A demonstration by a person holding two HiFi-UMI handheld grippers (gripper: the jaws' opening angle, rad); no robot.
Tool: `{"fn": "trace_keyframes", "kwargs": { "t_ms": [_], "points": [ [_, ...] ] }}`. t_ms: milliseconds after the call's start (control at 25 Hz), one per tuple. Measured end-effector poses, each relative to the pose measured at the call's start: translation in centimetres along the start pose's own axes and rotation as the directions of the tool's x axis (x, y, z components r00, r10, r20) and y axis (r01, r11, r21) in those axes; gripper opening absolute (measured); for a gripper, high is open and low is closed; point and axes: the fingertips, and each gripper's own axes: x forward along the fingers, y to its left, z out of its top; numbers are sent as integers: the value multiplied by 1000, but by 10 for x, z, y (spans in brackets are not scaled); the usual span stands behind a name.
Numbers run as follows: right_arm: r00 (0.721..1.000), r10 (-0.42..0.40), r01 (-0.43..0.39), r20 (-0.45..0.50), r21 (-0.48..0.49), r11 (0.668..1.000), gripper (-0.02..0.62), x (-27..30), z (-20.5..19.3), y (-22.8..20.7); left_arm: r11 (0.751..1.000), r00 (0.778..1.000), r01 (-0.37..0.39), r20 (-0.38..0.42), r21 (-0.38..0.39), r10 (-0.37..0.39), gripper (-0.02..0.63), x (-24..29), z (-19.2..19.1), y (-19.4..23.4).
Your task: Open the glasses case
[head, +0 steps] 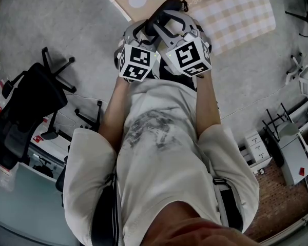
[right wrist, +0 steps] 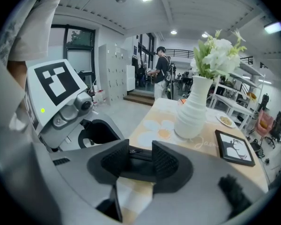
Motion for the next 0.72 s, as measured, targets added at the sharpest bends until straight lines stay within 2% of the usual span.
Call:
{"fn": "trace_keyframes", "kwargs": {
  "t_ms": [120,160,320,520,640,720],
  "points": [
    [1000,5,-5,4,27,1000,163,-15,-12,-51,1000,1000,4,-13,3,-4,256,33,39,-8],
    [1000,6,-7,4,30,1000,164,-16,-13,-54,1000,1000,5,-14,2,-5,256,35,41,-9],
    [1000,3,-3,0,15,1000,167,0,-3,-10,1000,1000,4,-3,-6,-4,256,5,4,0],
    [1000,0,0,-6,8,1000,167,8,2,8,1000,1000,5,5,-7,-4,256,-8,-13,4],
    [1000,0,0,-4,19,1000,167,4,-1,-7,1000,1000,8,1,-4,-8,256,1,-2,1],
    [1000,-2,2,-3,32,999,167,-8,-9,-42,1000,1000,12,-9,0,-12,256,23,25,-5]
  ]
}}
